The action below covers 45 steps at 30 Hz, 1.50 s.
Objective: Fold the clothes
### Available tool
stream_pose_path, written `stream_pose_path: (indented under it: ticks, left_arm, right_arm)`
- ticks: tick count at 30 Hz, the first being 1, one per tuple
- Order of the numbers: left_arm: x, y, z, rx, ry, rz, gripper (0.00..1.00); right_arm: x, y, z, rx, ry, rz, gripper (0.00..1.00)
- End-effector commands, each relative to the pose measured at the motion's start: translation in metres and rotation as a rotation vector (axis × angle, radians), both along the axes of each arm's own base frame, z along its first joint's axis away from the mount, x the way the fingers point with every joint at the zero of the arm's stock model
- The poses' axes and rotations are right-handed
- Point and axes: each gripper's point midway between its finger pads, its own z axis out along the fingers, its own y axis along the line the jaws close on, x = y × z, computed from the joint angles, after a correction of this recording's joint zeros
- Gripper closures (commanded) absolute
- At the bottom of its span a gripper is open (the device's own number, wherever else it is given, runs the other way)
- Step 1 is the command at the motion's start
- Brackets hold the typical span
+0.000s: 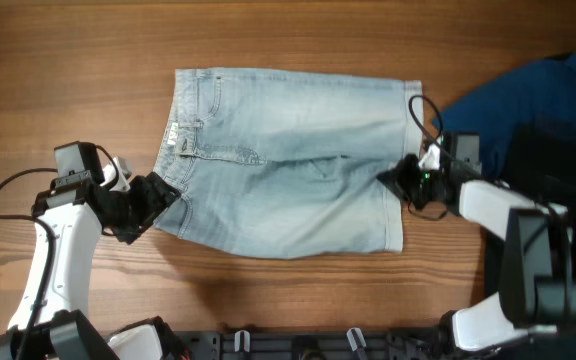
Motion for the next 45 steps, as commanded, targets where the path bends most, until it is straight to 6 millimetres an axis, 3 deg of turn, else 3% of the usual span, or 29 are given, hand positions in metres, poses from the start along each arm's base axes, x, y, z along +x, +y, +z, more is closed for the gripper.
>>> stream_pose_path:
  ticks: [1,5,9,11,14,16,18,21,24,29,31,35,39,42,45]
  left_arm:
    - [0.008,-0.002,0.010,-0.017,-0.044,-0.010,0.18]
    - [0.008,-0.002,0.010,-0.017,-0.043,-0.009,0.18]
    - [0.008,-0.002,0.011,-0.016,-0.045,-0.009,0.18]
    - [0.009,-0.002,0.011,-0.016,-0.047,-0.010,0.18]
    - [0.009,-0.002,0.011,-0.016,-0.047,-0.010,0.19]
    - [0.008,-0.002,0.011,-0.016,-0.047,-0.010,0.19]
    - [0.005,-0.002,0.009,-0.006,-0.037,-0.024,0.19]
    - [-0.010,0.013,0.000,0.089,0.042,-0.014,0.15]
    - [-0.018,0.023,-0.007,0.146,0.098,0.002,0.13]
    - [-0.017,0.026,-0.030,0.134,0.139,0.100,0.38]
    - [-0.017,0.026,-0.043,0.122,0.165,0.123,0.41]
    - [-0.021,0.025,-0.062,0.107,0.230,0.117,0.47]
    - [-0.026,0.023,-0.079,0.093,0.285,0.112,0.65]
    - [-0.018,0.015,-0.077,0.036,0.252,0.107,0.93]
    - [-0.006,-0.006,-0.068,-0.097,0.192,0.091,0.96]
  right_arm:
    - [-0.009,-0.040,-0.054,-0.221,0.146,-0.099,0.96]
    - [0.009,-0.041,-0.018,-0.232,0.114,0.036,0.85]
    - [-0.001,-0.044,0.027,-0.236,0.099,0.098,0.82]
    - [-0.016,-0.052,0.031,-0.289,0.148,0.088,0.88]
    - [-0.040,-0.082,0.016,-0.453,0.277,0.028,0.89]
    - [-0.039,-0.074,0.017,-0.412,0.254,0.068,0.78]
    - [-0.036,-0.045,0.030,-0.281,0.155,0.216,0.67]
    - [-0.055,-0.040,0.045,-0.260,0.177,0.251,0.61]
    - [-0.066,-0.031,0.072,-0.236,0.119,0.299,0.56]
    - [-0.087,-0.014,0.112,-0.151,0.055,0.309,0.49]
    - [-0.096,-0.013,0.116,-0.142,0.072,0.312,0.45]
    - [-0.111,-0.011,0.111,-0.126,0.134,0.321,0.43]
    - [-0.112,-0.012,0.108,-0.133,0.143,0.319,0.36]
    - [-0.113,-0.013,0.096,-0.136,0.141,0.315,0.32]
    - [-0.123,-0.013,0.068,-0.116,0.213,0.246,0.30]
